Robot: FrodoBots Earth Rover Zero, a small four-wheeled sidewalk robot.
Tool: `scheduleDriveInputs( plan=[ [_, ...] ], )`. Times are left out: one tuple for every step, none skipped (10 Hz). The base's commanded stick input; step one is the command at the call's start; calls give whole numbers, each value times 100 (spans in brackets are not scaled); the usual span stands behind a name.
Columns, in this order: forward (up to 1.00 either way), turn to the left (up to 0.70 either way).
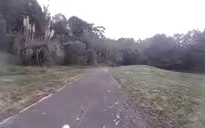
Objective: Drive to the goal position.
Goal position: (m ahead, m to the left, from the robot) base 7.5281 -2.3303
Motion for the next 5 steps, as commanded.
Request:
scheduleDriveInputs(
  plan=[
    [45,0],
    [45,0],
    [45,0],
    [45,0],
    [45,0]
  ],
)
